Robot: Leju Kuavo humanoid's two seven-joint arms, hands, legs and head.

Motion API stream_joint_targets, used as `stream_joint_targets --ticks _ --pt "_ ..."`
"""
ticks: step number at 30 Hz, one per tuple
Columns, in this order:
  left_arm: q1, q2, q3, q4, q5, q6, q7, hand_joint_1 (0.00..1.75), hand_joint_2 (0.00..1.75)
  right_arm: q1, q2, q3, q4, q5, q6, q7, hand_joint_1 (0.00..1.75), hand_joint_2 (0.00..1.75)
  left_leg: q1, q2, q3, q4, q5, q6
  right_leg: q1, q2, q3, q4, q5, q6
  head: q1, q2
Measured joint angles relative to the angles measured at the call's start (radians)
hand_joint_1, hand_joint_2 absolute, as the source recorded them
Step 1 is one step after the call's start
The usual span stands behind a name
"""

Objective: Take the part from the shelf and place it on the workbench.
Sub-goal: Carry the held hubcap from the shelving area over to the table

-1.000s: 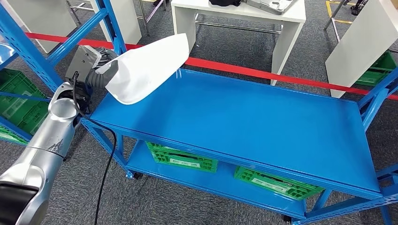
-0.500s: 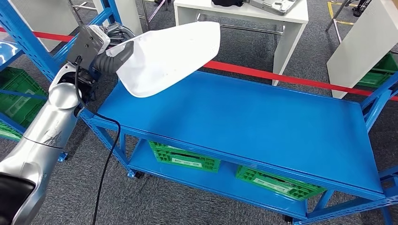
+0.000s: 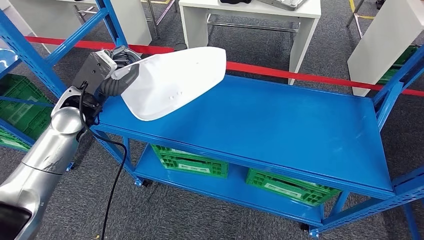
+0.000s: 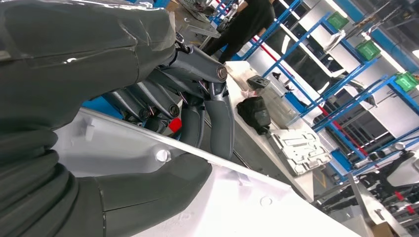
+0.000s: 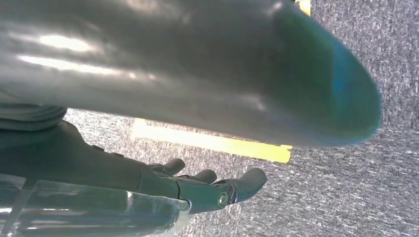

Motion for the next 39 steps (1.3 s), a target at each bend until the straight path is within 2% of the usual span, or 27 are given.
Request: stream_joint_targets --ticks 2,4,7,9,11,12,13,14,15,16,17,19,21,22,24,26,27,28,29,30,31,32,34,35,37,38,39 --pt "0.001 0.001 0.002 -0.01 -0.003 0.0 0.0 1.75 1.75 -0.001 0.003 0.0 0.0 0.0 0.0 0.0 0.0 0.0 -0.006 0.0 0.093 -0.146 0.034 0.016 0.004 0.0 -0.008 -0.001 0.012 0.004 0.001 0.0" --pt "0.0 0.001 0.006 -0.017 -0.005 -0.001 0.001 1.75 1.75 -0.002 0.006 0.0 0.001 0.001 0.0 0.0 0.0 0.0 -0.016 0.001 0.13 -0.211 0.041 0.026 0.001 0.0 -0.012 -0.004 0.025 0.015 0.001 0.0" --pt "-0.002 -0.003 0.012 -0.02 -0.016 -0.013 0.007 1.75 1.75 -0.004 0.008 0.0 0.001 0.001 0.0 0.0 0.0 0.0 -0.02 0.004 0.124 -0.234 0.073 0.041 -0.003 -0.001 -0.02 -0.007 0.033 0.03 0.001 0.0" --pt "-0.004 -0.012 0.012 -0.022 -0.026 -0.022 0.01 1.75 1.75 -0.006 0.009 0.0 0.001 0.002 -0.001 0.0 0.0 0.0 -0.015 0.009 0.11 -0.252 0.104 0.053 -0.001 -0.002 -0.047 0.047 -0.019 0.022 0.004 0.0" --pt "-0.005 -0.022 0.012 -0.023 -0.035 -0.029 0.015 1.75 1.75 -0.008 0.01 0.0 0.001 0.004 -0.002 0.0 0.0 0.0 -0.016 0.01 0.081 -0.253 0.127 0.056 -0.002 -0.002 -0.087 0.17 -0.1 0.016 0.005 0.0" --pt "-0.004 -0.026 0.012 -0.023 -0.04 -0.032 0.017 1.75 1.75 -0.009 0.01 0.0 0.001 0.005 -0.003 0.0 0.0 0.0 -0.016 0.01 0.066 -0.252 0.138 0.055 -0.003 -0.003 -0.1 0.228 -0.123 0.02 0.006 0.0" --pt "-0.003 -0.03 0.012 -0.023 -0.044 -0.036 0.018 1.75 1.75 -0.01 0.01 0.0 0.0 0.007 -0.003 0.0 0.0 0.0 -0.015 0.01 0.05 -0.25 0.148 0.053 -0.004 -0.003 -0.099 0.263 -0.128 0.029 0.006 0.0" --pt "-0.001 -0.034 0.012 -0.022 -0.048 -0.039 0.019 1.75 1.75 -0.011 0.01 0.0 -0.002 0.009 -0.003 0.0 0.0 0.0 -0.014 0.01 0.034 -0.246 0.157 0.05 -0.005 -0.003 -0.083 0.264 -0.115 0.041 0.006 0.0" --pt "0.0 -0.037 0.013 -0.022 -0.052 -0.041 0.02 1.75 1.75 -0.012 0.01 0.0 -0.005 0.011 -0.002 0.001 0.0 0.0 -0.013 0.01 0.019 -0.241 0.165 0.046 -0.007 -0.003 -0.048 0.227 -0.093 0.052 0.006 0.0" --pt "0.0 -0.04 0.013 -0.022 -0.054 -0.044 0.02 1.75 1.75 -0.013 0.01 0.0 -0.008 0.013 -0.001 0.002 0.0 0.0 -0.012 0.01 0.004 -0.232 0.171 0.041 -0.009 -0.004 -0.002 0.163 -0.08 0.059 0.006 0.0" --pt "0.0 -0.042 0.015 -0.023 -0.056 -0.047 0.02 1.75 1.75 -0.014 0.011 0.0 -0.011 0.014 0.001 0.004 0.0 0.0 -0.012 0.011 -0.011 -0.221 0.176 0.036 -0.008 -0.003 0.047 0.092 -0.079 0.059 0.007 0.0" --pt "0.0 -0.047 0.017 -0.023 -0.059 -0.052 0.02 1.75 1.75 -0.016 0.014 0.0 -0.017 0.015 0.005 0.008 0.0 0.0 -0.014 0.012 -0.03 -0.206 0.186 0.024 -0.004 -0.001 0.1 0.006 -0.097 0.046 0.006 0.0" --pt "0.0 -0.052 0.018 -0.023 -0.059 -0.057 0.021 1.75 1.75 -0.016 0.017 -0.001 -0.02 0.013 0.007 0.012 0.0 0.0 -0.013 0.012 -0.037 -0.202 0.198 0.013 -0.001 0.0 0.096 0.001 -0.094 0.028 0.005 0.0" --pt "0.0 -0.055 0.018 -0.023 -0.059 -0.059 0.021 1.75 1.75 -0.016 0.019 -0.001 -0.022 0.012 0.007 0.013 0.0 0.0 -0.01 0.011 -0.042 -0.197 0.194 0.008 -0.002 0.0 0.09 0.001 -0.088 0.019 0.005 0.0" --pt "-0.001 -0.059 0.017 -0.021 -0.059 -0.063 0.021 1.75 1.75 -0.017 0.024 -0.002 -0.026 0.007 0.008 0.015 0.0 0.0 -0.005 0.009 -0.061 -0.15 0.138 -0.005 -0.005 -0.002 0.073 0.0 -0.069 -0.002 0.003 0.0" --pt "-0.001 -0.065 0.016 -0.018 -0.059 -0.063 0.021 1.75 1.75 -0.017 0.026 -0.005 -0.03 0.003 0.008 0.017 0.0 0.0 -0.001 0.007 -0.092 -0.032 0.041 -0.015 -0.002 -0.003 0.052 0.0 -0.049 -0.011 0.001 0.0" --pt "-0.001 -0.068 0.015 -0.016 -0.059 -0.063 0.021 1.75 1.75 -0.017 0.026 -0.007 -0.032 0.001 0.008 0.018 0.0 0.0 0.0 0.007 -0.104 0.032 0.008 -0.017 0.0 -0.003 0.04 0.001 -0.038 -0.011 0.001 0.0" --pt "0.0 -0.071 0.014 -0.013 -0.059 -0.063 0.021 1.75 1.75 -0.017 0.026 -0.008 -0.034 0.0 0.008 0.018 0.0 0.0 0.0 0.006 -0.106 0.076 -0.004 -0.017 0.003 -0.003 0.027 0.001 -0.028 -0.012 0.001 0.0" --pt "0.0 -0.074 0.012 -0.011 -0.059 -0.063 0.021 1.75 1.75 -0.017 0.026 -0.009 -0.036 0.0 0.008 0.018 0.0 0.0 0.0 0.006 -0.093 0.087 0.005 -0.014 0.006 -0.003 0.015 0.001 -0.018 -0.012 0.001 0.0" --pt "0.0 -0.076 0.011 -0.009 -0.059 -0.063 0.021 1.75 1.75 -0.017 0.027 -0.01 -0.037 -0.001 0.008 0.018 0.0 0.0 -0.001 0.005 -0.06 0.06 0.028 -0.007 0.01 -0.002 0.003 0.001 -0.007 -0.012 0.001 0.0" --pt "0.0 -0.079 0.01 -0.008 -0.059 -0.063 0.021 1.75 1.75 -0.017 0.027 -0.01 -0.039 -0.001 0.008 0.018 0.0 0.0 -0.004 0.004 -0.012 0.003 0.05 0.003 0.014 -0.002 -0.007 0.001 0.002 -0.012 0.001 0.0" --pt "-0.002 -0.082 0.01 -0.007 -0.058 -0.063 0.02 1.75 1.75 -0.017 0.029 -0.01 -0.041 -0.001 0.009 0.018 0.0 0.0 -0.008 0.003 0.041 -0.07 0.055 0.018 0.017 -0.001 -0.016 0.001 0.012 -0.011 0.002 0.0" --pt "-0.004 -0.087 0.01 -0.007 -0.056 -0.062 0.014 1.75 1.75 -0.017 0.031 -0.011 -0.045 -0.003 0.013 0.015 0.0 0.0 -0.018 0.003 0.113 -0.181 0.044 0.036 0.013 -0.002 -0.024 -0.003 0.03 -0.002 0.004 0.0" --pt "-0.005 -0.088 0.011 -0.007 -0.054 -0.061 0.011 1.75 1.75 -0.017 0.032 -0.011 -0.048 -0.003 0.017 0.012 0.0 0.0 -0.024 0.003 0.124 -0.205 0.038 0.041 0.008 -0.003 -0.026 -0.006 0.039 0.005 0.004 0.0" --pt "-0.006 -0.091 0.011 -0.007 -0.05 -0.057 0.005 1.75 1.75 -0.016 0.03 -0.013 -0.051 -0.004 0.022 0.007 0.0 0.0 -0.029 0.004 0.121 -0.229 0.065 0.049 0.004 -0.003 -0.028 -0.016 0.054 0.016 0.003 0.0" --pt "-0.006 -0.093 0.011 -0.007 -0.048 -0.055 0.003 1.75 1.75 -0.016 0.03 -0.014 -0.053 -0.004 0.022 0.005 0.0 0.0 -0.028 0.006 0.119 -0.243 0.083 0.056 0.004 -0.003 -0.033 -0.011 0.046 0.016 0.003 0.0" --pt "-0.005 -0.096 0.011 -0.007 -0.047 -0.054 0.001 1.75 1.75 -0.015 0.029 -0.015 -0.054 -0.005 0.023 0.004 0.0 0.0 -0.024 0.007 0.111 -0.257 0.103 0.061 0.006 -0.004 -0.043 0.009 0.019 0.012 0.004 0.0"
